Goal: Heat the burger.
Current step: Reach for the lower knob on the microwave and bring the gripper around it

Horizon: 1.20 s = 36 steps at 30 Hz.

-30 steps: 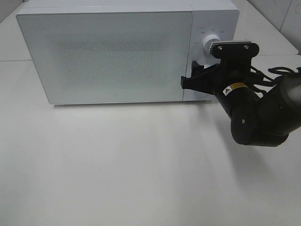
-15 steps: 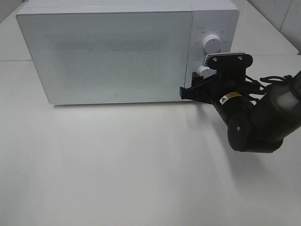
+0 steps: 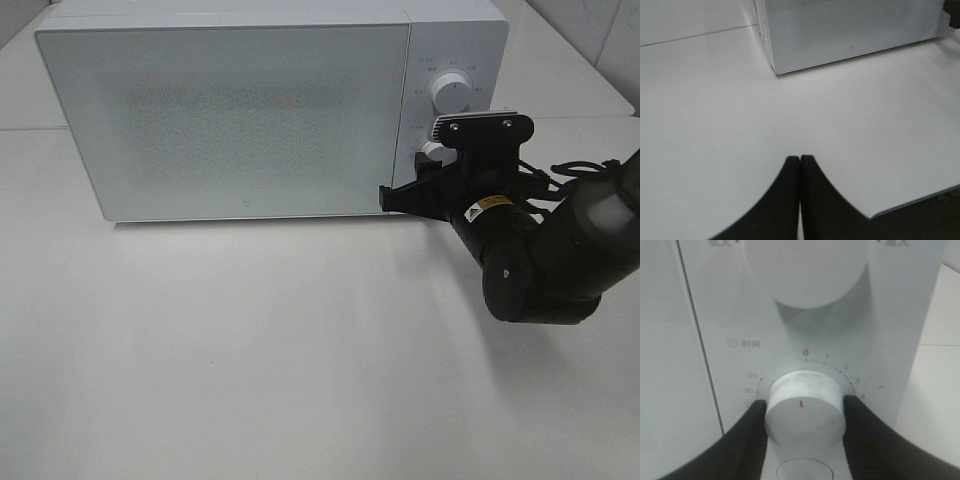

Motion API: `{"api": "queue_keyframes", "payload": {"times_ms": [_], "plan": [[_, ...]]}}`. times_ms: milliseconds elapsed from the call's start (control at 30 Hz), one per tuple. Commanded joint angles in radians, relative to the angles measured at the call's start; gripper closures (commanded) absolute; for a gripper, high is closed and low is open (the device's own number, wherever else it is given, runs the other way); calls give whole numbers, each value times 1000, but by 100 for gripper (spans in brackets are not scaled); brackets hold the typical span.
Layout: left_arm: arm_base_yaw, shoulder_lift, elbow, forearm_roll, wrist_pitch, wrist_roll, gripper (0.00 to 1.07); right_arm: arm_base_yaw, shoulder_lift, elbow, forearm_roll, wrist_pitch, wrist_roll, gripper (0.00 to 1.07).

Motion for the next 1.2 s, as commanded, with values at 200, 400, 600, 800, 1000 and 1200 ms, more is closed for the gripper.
{"api": "queue_keyframes", "payload": {"times_ms": [200, 400, 600, 800, 1000, 1200], "plan": [[4, -24, 2, -3, -14, -5, 106, -4, -8, -18, -4, -165, 33, 107], [4, -24, 2, -3, -14, -5, 106, -4, -8, -16, 19, -178, 285, 107], [4, -24, 2, -3, -14, -5, 106, -4, -8, -16, 49, -178, 478, 107], [4, -24, 2, -3, -14, -5, 106, -4, -8, -16, 64, -189, 777, 107], [4, -24, 2, -3, -14, -5, 106, -4, -8, -16, 74, -189, 1185, 107], [4, -24, 2, -3, -14, -5, 106, -4, -8, -16, 75, -189, 1536, 107]]}}
